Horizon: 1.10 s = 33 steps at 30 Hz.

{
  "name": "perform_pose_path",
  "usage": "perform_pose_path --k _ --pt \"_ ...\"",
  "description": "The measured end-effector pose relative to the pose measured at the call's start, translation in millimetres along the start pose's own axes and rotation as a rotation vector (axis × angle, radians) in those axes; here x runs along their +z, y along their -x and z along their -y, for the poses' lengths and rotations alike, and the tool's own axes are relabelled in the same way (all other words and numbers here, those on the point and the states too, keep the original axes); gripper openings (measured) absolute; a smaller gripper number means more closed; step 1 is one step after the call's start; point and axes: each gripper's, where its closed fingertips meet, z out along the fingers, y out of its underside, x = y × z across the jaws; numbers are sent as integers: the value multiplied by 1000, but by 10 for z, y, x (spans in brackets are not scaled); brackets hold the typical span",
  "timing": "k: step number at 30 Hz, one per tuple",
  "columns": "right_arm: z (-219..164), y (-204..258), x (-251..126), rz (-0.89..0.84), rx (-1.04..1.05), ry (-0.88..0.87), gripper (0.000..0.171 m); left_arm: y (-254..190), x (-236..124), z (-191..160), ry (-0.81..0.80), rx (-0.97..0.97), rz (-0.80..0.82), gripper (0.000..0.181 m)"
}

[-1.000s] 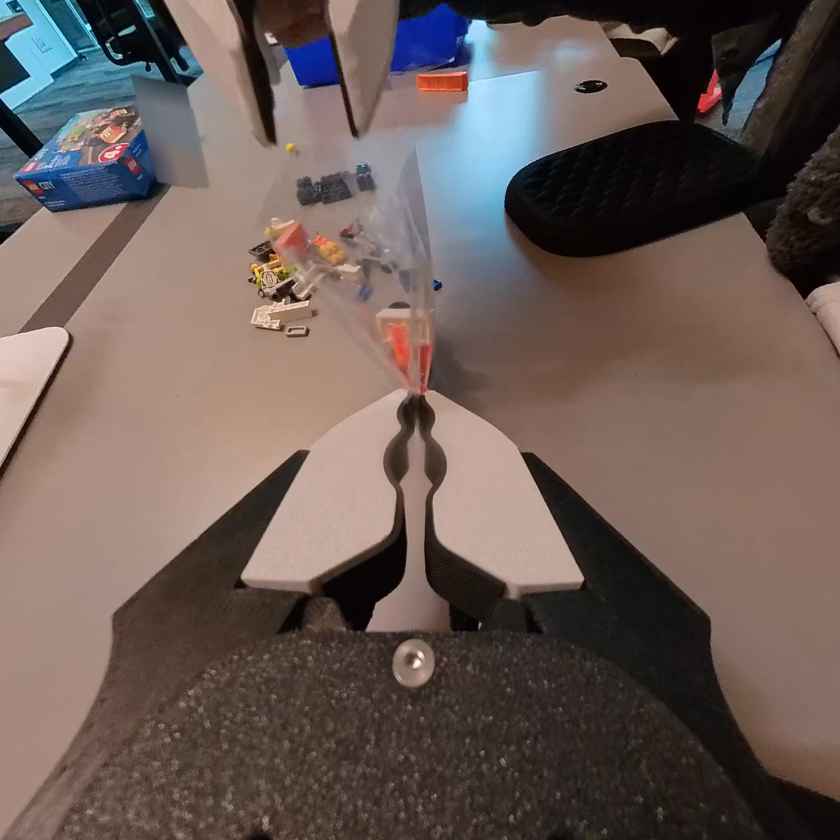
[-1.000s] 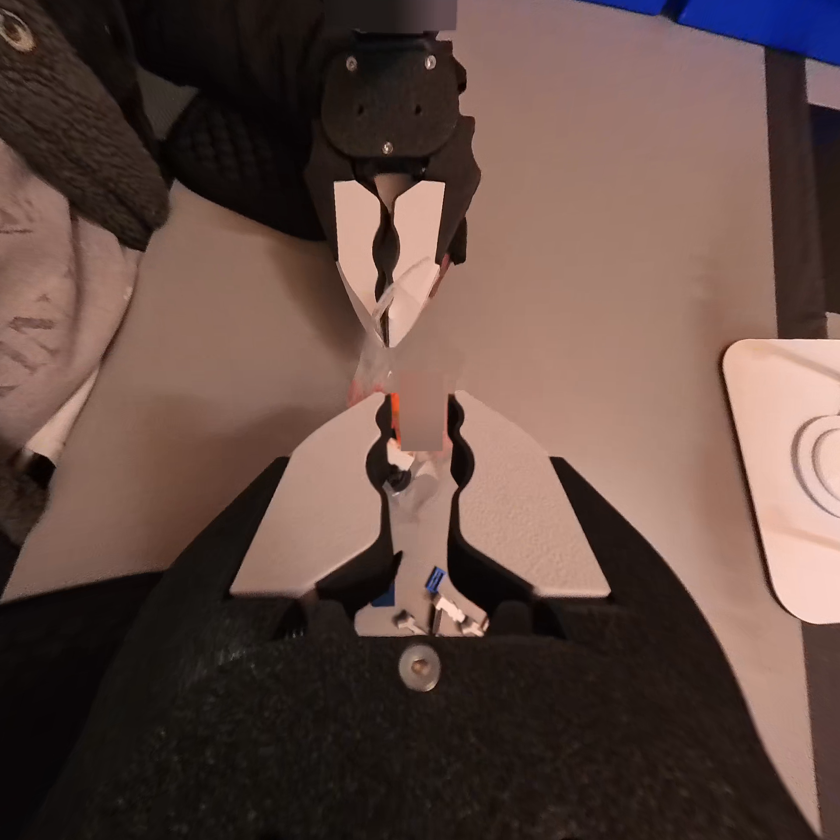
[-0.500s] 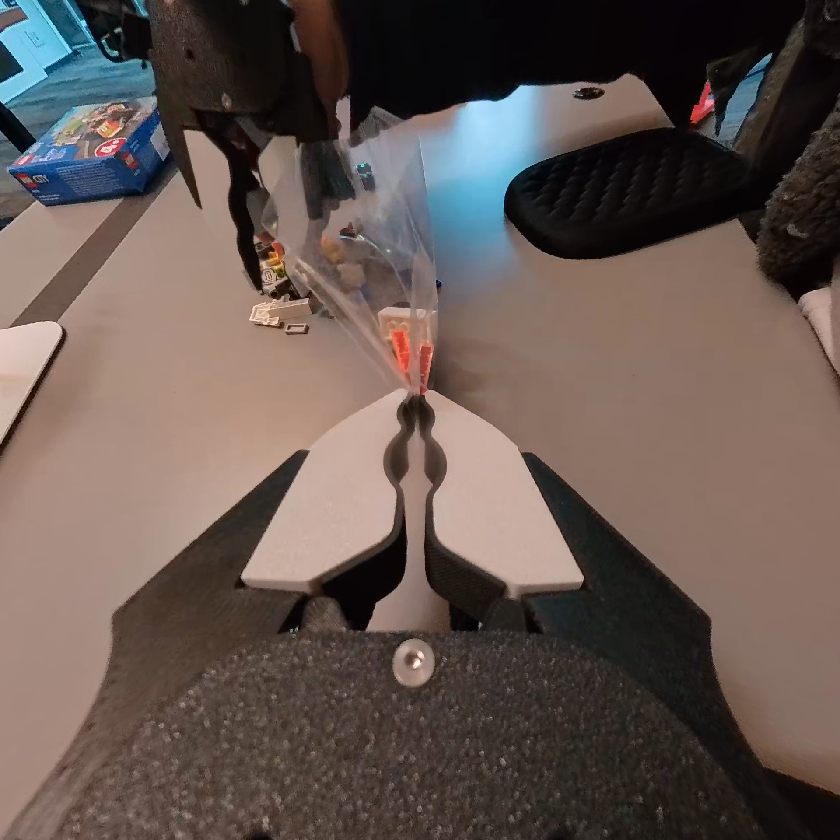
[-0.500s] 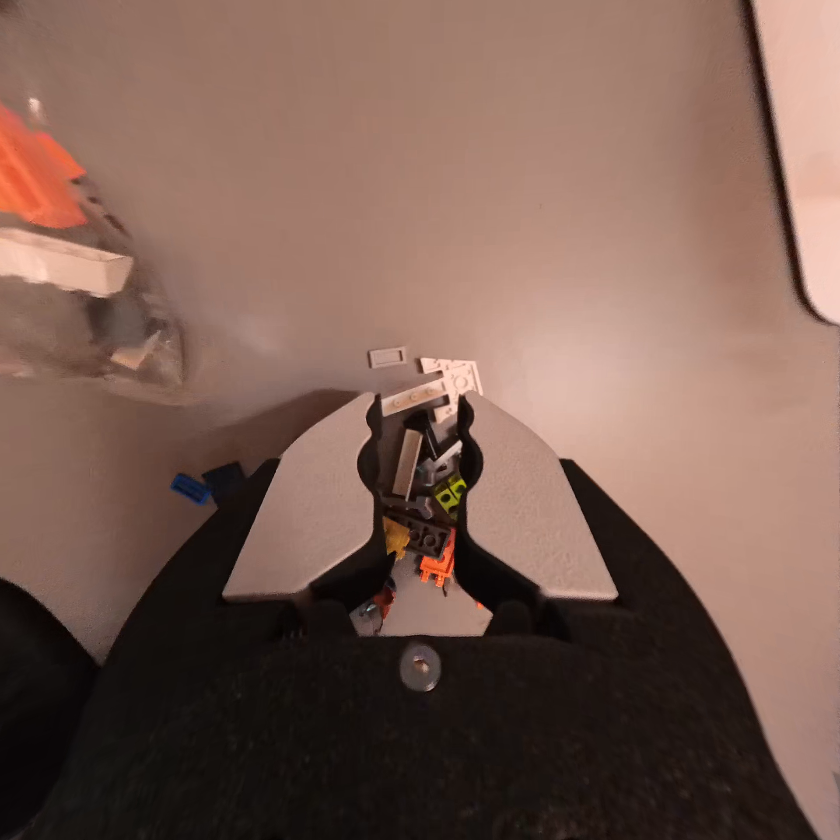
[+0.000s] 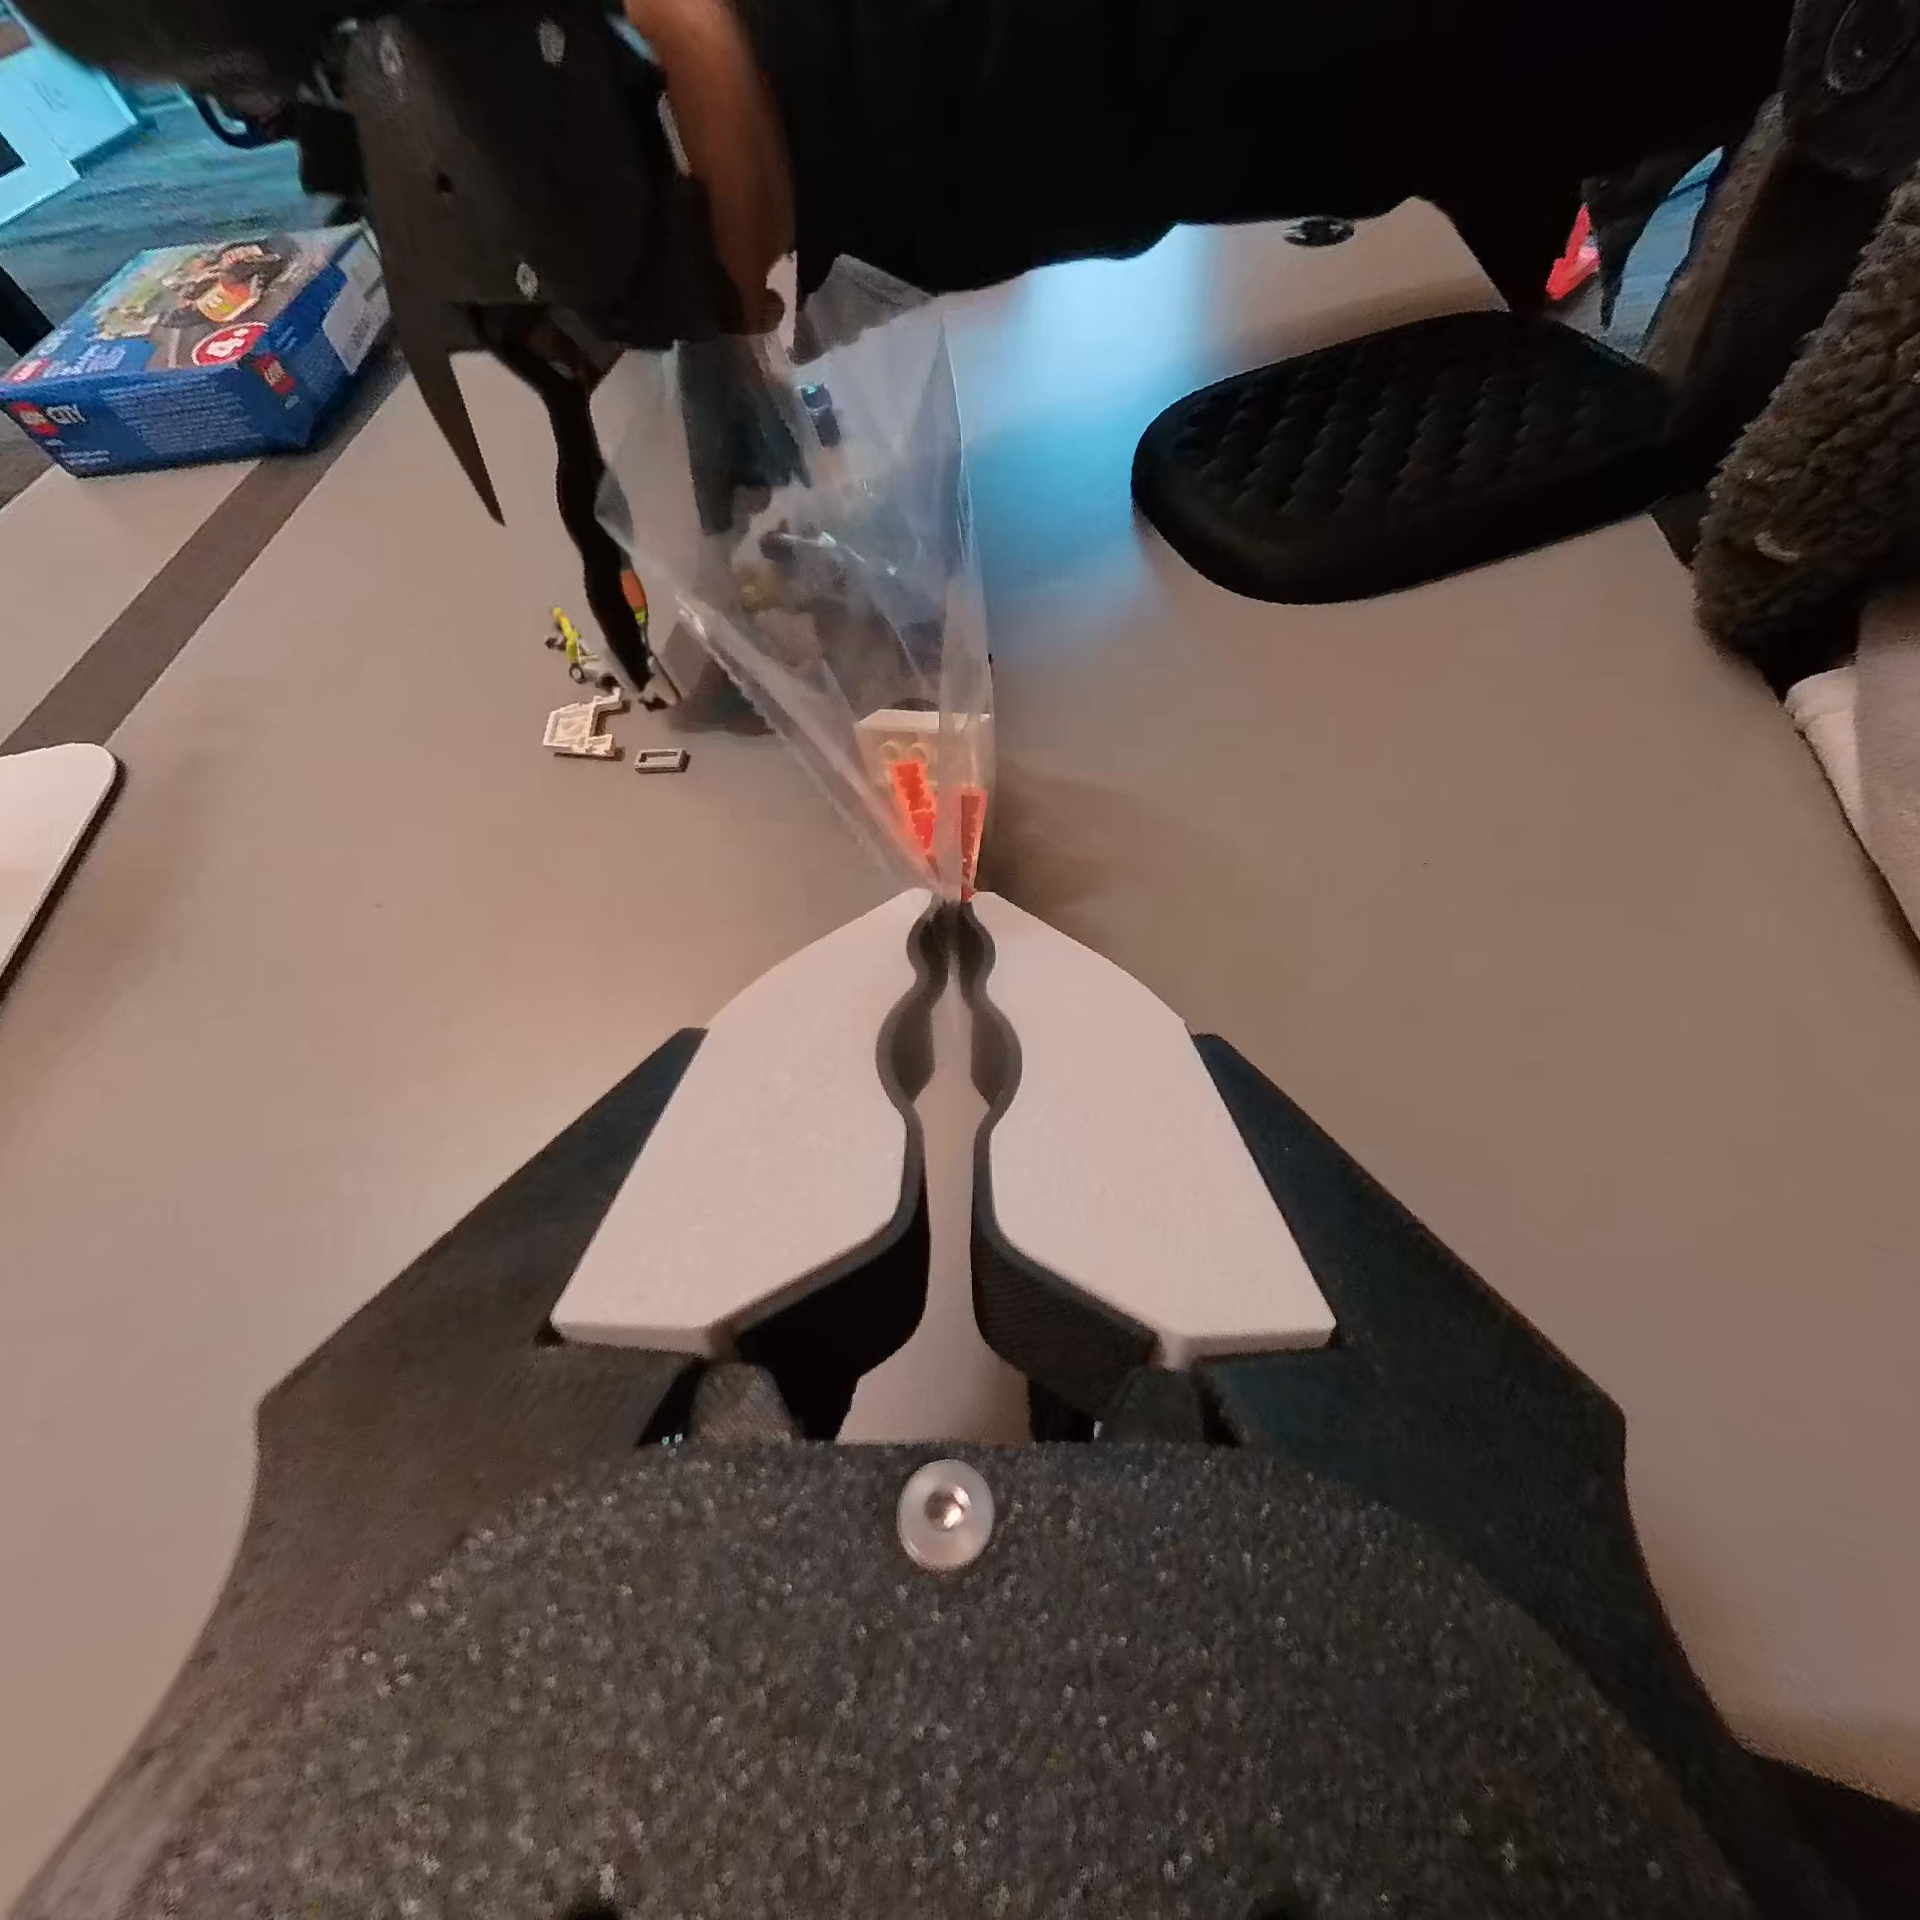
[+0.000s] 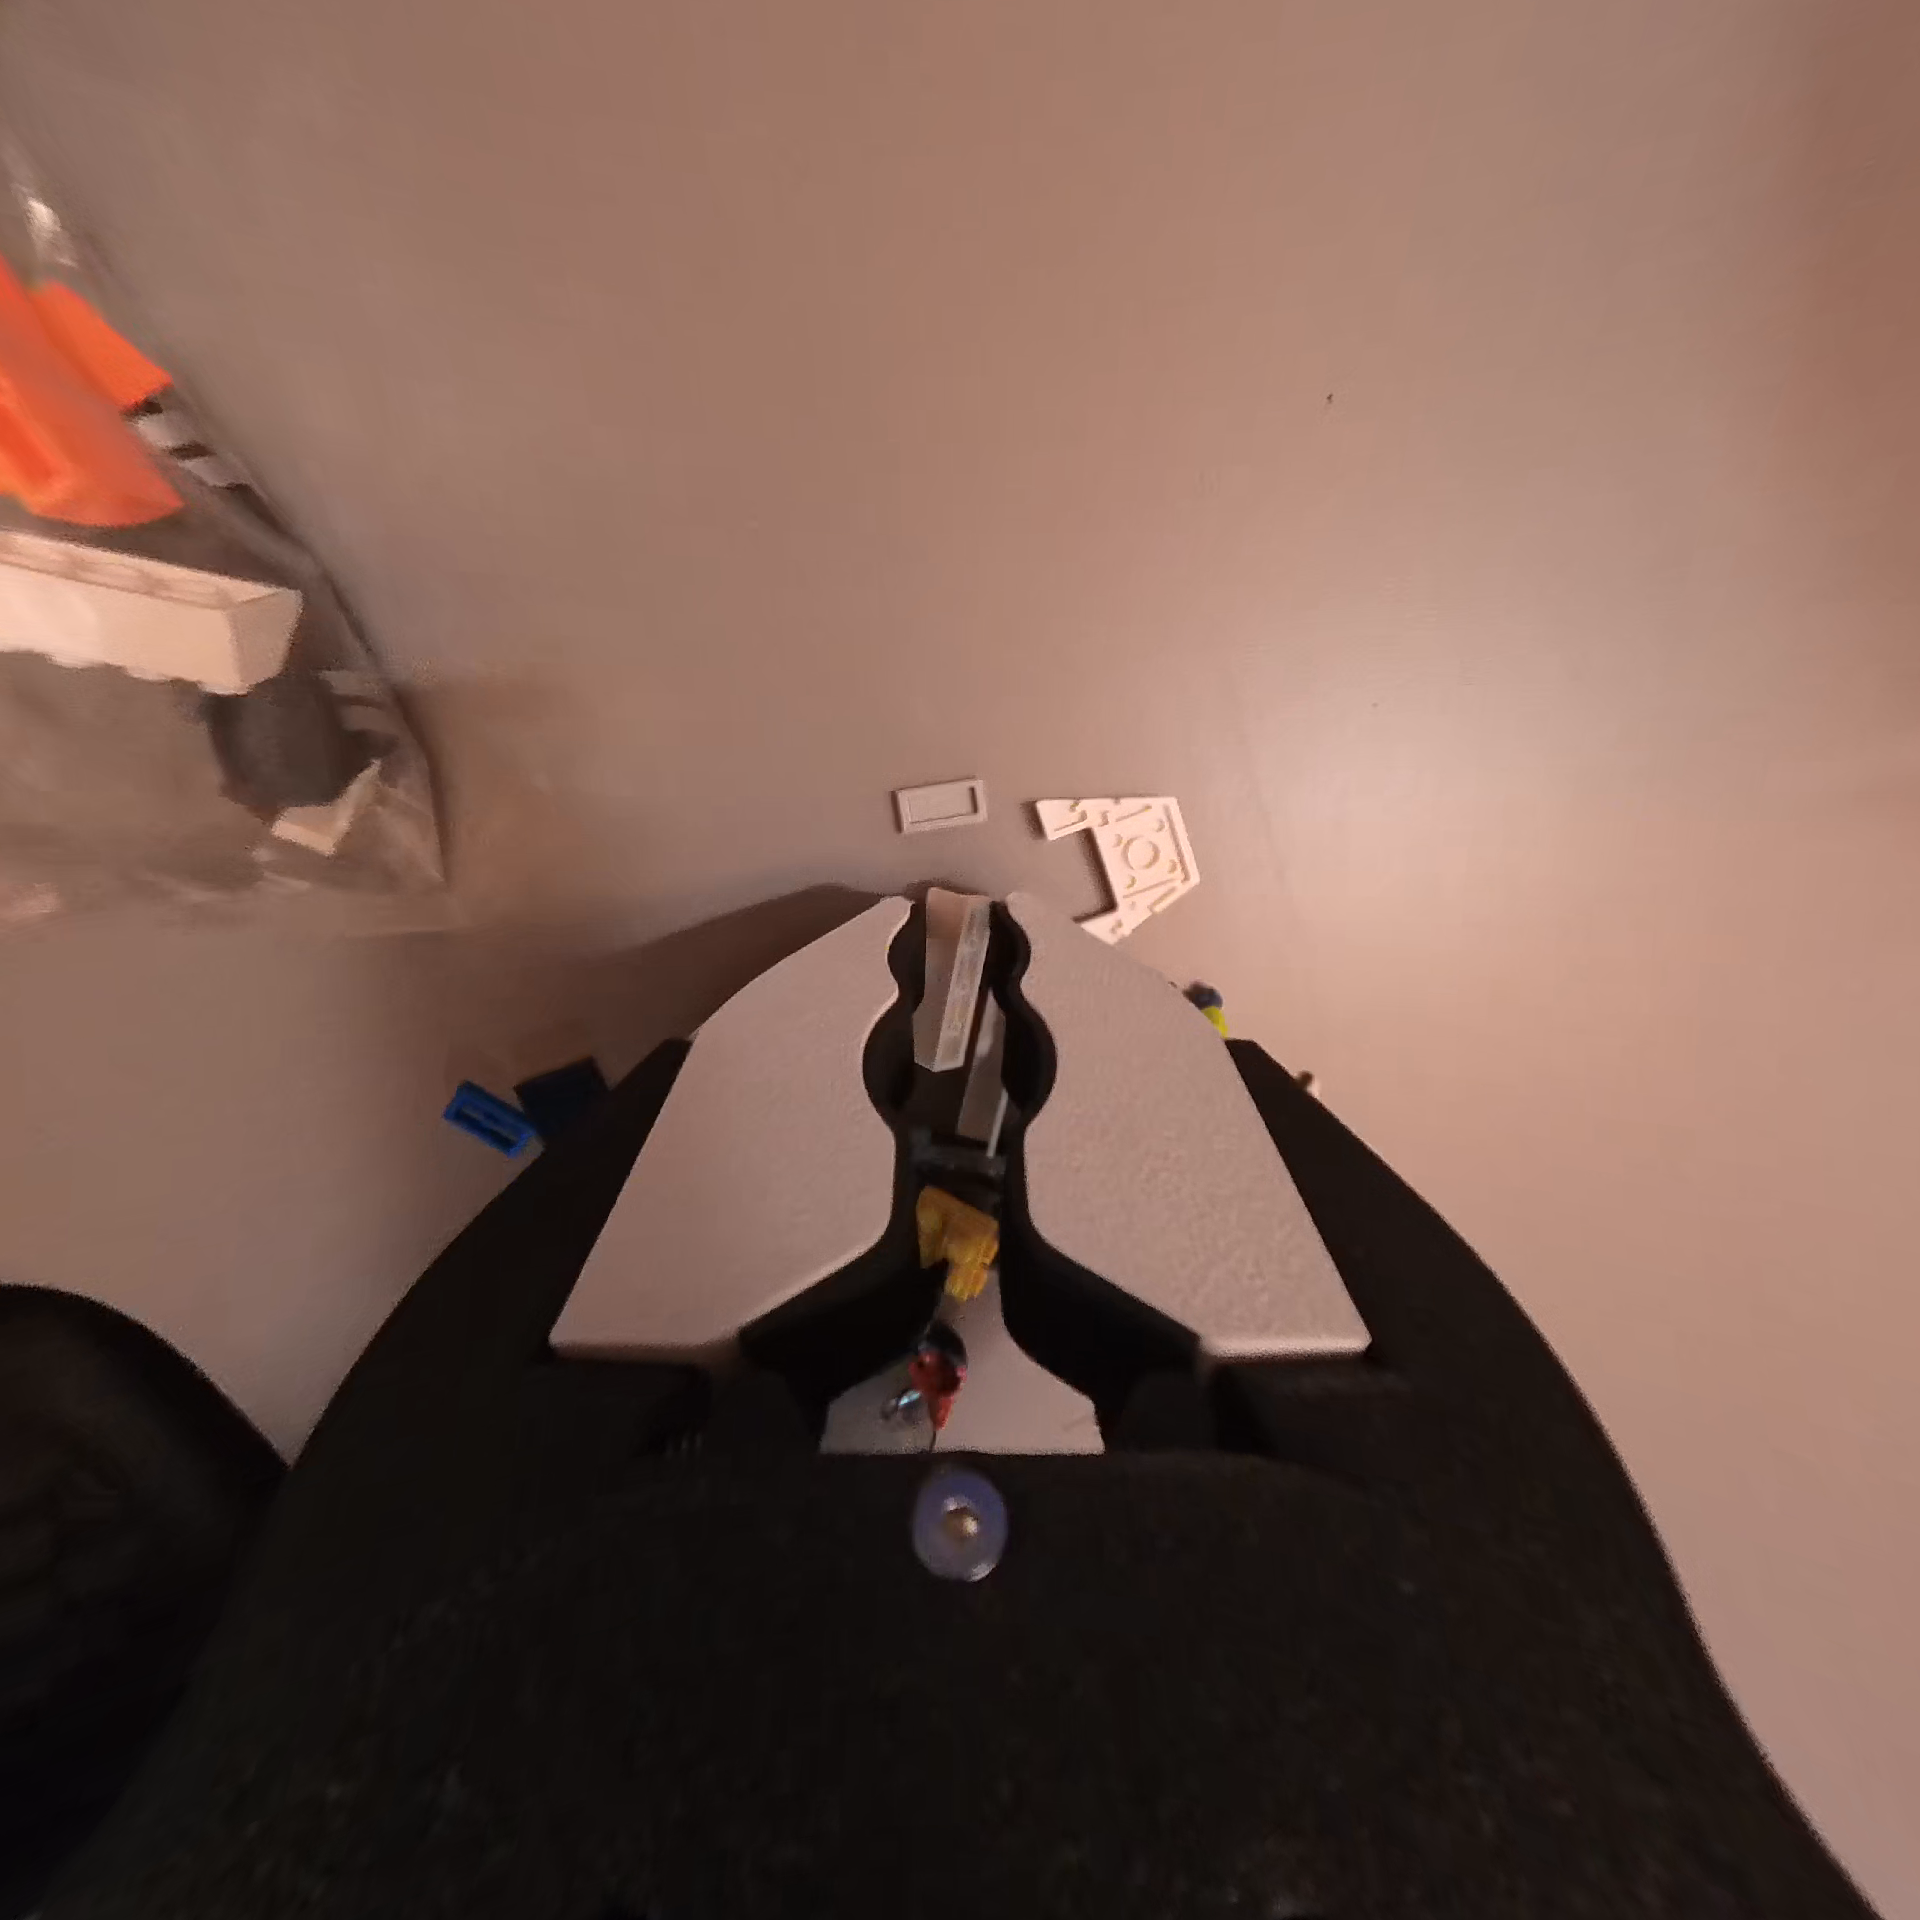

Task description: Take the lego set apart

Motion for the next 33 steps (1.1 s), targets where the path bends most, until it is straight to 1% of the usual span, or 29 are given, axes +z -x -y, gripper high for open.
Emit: perform_pose_path --k 3,5,7,9,11,12,14,16,18,21,23,25,27,30,33 --pt "82 59 -218 -10 -18 -72 11 -8 1 4 1 4 1 1" --pt "226 119 -451 -23 -35 -150 11 -14 4 5 2 3 -1 1" --pt "457 212 -741 -39 -78 -257 11 -22 6 7 3 6 -2 1" --pt "763 388 -1026 -19 -123 -393 11 -28 8 9 6 9 -2 1" --pt "1030 646 -1199 38 -183 -495 11 -32 8 16 7 13 1 1" --pt "1113 762 -1216 58 -216 -510 11 -34 9 17 8 15 2 1" --pt "1180 947 -1123 86 -282 -478 11 -36 8 19 10 18 5 1" --pt "1177 1025 -994 90 -314 -440 12 -35 4 23 11 22 9 1" --pt "1172 1039 -978 111 -302 -458 20 -36 -2 28 12 26 12 1" --pt "1154 867 -1105 94 -241 -532 22 -45 -5 28 12 27 9 1" --pt "1039 632 -1101 57 -180 -518 21 -53 -6 31 11 27 5 1" --pt "827 383 -932 27 -114 -438 21 -58 -8 34 11 28 5 1" --pt "565 215 -625 11 -65 -316 20 -59 -7 35 12 28 6 1" --pt "314 154 -203 2 -54 -193 20 -58 -6 27 15 22 6 1" --pt "235 128 -17 -4 -70 -144 22 -69 0 22 19 23 1 1"
